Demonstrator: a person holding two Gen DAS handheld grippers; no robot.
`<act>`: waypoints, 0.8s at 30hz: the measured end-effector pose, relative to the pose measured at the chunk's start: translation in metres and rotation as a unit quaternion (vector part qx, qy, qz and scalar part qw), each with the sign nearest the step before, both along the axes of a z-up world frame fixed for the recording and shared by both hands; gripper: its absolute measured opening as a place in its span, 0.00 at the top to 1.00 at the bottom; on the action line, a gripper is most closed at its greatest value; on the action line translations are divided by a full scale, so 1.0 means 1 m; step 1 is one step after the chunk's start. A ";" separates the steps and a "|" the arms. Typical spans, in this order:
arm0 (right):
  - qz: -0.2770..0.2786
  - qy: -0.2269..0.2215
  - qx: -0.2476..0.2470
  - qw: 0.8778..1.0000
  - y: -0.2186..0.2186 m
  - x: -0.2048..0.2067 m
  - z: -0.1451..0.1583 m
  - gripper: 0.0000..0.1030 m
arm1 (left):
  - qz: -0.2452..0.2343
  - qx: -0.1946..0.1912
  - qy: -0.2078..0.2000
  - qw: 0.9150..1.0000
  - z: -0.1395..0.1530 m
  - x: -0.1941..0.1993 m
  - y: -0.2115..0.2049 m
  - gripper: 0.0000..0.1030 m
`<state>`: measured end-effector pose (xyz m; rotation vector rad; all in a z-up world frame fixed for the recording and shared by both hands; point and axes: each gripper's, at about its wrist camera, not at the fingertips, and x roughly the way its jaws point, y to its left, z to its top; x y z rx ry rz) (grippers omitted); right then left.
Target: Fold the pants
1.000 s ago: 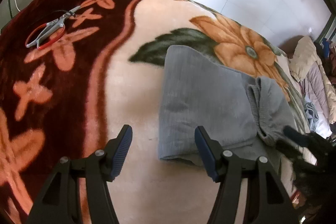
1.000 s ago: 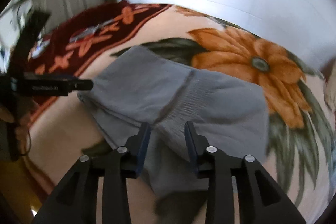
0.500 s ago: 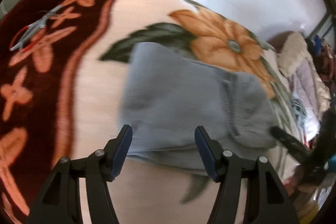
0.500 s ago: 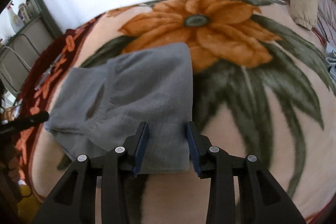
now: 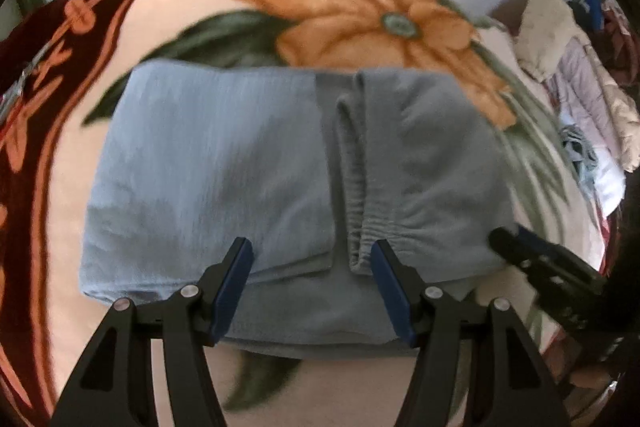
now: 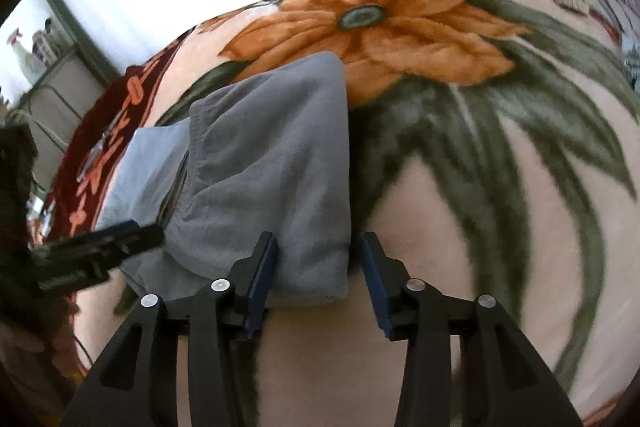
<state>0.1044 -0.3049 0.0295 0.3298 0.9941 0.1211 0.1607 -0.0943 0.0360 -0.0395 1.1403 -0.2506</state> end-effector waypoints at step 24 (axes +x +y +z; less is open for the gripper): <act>-0.025 -0.035 0.022 0.999 0.007 0.001 0.020 0.85 | 0.030 0.007 -0.022 0.999 0.031 -0.012 0.058 0.36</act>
